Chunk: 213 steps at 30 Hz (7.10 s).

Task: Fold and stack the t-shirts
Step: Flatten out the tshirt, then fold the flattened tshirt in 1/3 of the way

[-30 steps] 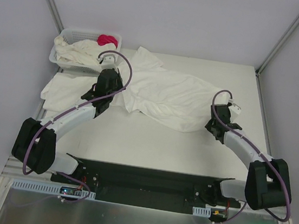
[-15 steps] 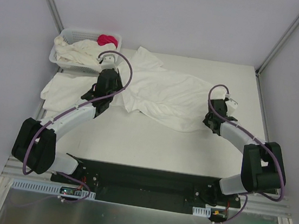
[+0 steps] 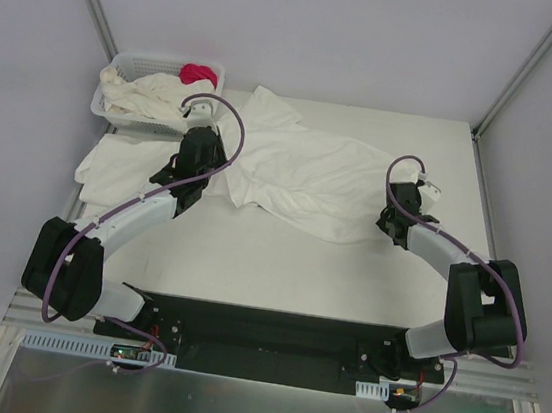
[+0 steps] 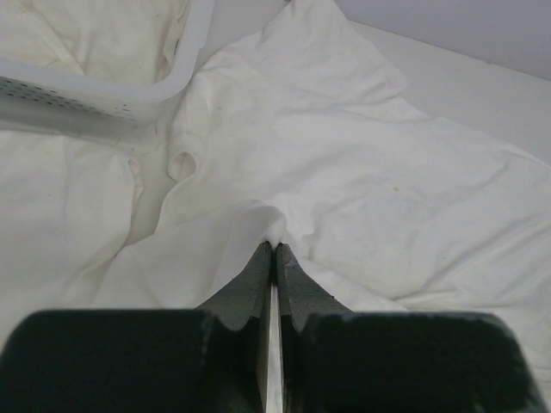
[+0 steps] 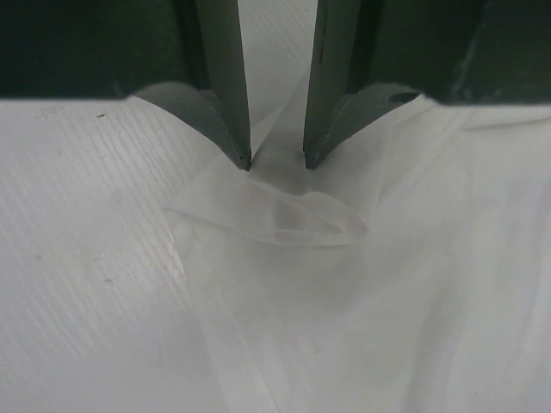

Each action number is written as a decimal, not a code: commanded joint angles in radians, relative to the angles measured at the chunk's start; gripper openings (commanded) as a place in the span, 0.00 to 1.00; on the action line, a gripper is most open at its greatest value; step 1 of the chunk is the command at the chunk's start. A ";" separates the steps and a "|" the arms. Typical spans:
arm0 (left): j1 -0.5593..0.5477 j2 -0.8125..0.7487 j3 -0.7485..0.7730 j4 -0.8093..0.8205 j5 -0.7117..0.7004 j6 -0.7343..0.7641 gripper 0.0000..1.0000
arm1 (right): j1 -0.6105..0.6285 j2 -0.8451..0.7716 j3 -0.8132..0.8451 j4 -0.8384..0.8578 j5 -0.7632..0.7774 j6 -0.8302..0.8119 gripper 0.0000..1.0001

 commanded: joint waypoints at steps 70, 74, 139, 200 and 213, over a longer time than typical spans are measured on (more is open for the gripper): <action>-0.106 -0.813 -0.111 -0.766 0.097 -0.277 0.00 | -0.028 -0.959 -0.119 -0.506 -0.017 -0.010 0.01; -0.107 -0.833 -0.072 -0.858 0.152 -0.306 0.00 | -0.028 -1.009 -0.093 -0.587 0.033 -0.016 0.01; -0.107 -0.468 0.133 -0.805 0.050 -0.159 0.00 | -0.092 -0.756 -0.076 -0.479 0.196 -0.090 0.01; 0.029 0.173 0.411 -0.639 0.129 0.005 0.00 | -0.208 -0.125 0.121 -0.308 0.072 -0.048 0.04; 0.032 0.158 0.437 -0.637 0.120 0.002 0.00 | -0.229 -0.059 0.195 -0.299 0.112 -0.057 0.22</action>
